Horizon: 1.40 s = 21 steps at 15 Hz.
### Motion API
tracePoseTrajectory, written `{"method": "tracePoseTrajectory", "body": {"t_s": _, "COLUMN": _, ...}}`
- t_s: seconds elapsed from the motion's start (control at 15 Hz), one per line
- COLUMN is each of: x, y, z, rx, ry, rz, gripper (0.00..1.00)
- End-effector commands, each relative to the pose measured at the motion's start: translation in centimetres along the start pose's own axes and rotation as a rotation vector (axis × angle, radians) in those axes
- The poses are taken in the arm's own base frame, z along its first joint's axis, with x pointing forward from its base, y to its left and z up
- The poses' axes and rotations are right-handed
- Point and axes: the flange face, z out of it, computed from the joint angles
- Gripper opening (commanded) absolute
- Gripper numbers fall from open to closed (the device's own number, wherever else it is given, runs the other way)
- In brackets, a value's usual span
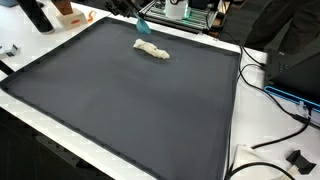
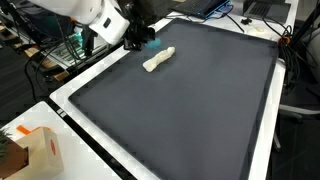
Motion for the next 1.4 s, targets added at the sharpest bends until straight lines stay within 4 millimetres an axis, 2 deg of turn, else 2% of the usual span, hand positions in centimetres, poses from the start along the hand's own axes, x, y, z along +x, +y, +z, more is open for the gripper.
{"method": "tracePoseTrajectory", "body": {"t_s": 0.0, "x": -1.2, "y": 3.2, "z": -0.3, "rx": 0.101, "ry": 0.048, "rz": 0.021, "gripper": 0.25}}
{"method": "tracePoseTrajectory", "body": {"t_s": 0.27, "x": -3.2, "y": 6.4, "z": -0.4, "rx": 0.188, "ry": 0.077, "rz": 0.075, "gripper": 0.25}}
{"method": "tracePoseTrajectory", "body": {"t_s": 0.53, "x": -4.4, "y": 8.7, "z": -0.2, "rx": 0.260, "ry": 0.091, "rz": 0.143, "gripper": 0.25}}
{"method": "tracePoseTrajectory", "body": {"t_s": 0.87, "x": -4.8, "y": 10.9, "z": 0.5, "rx": 0.329, "ry": 0.115, "rz": 0.201, "gripper": 0.25}}
{"method": "tracePoseTrajectory", "body": {"t_s": 1.33, "x": -4.6, "y": 13.4, "z": 2.1, "rx": 0.336, "ry": 0.126, "rz": 0.295, "gripper": 0.25}}
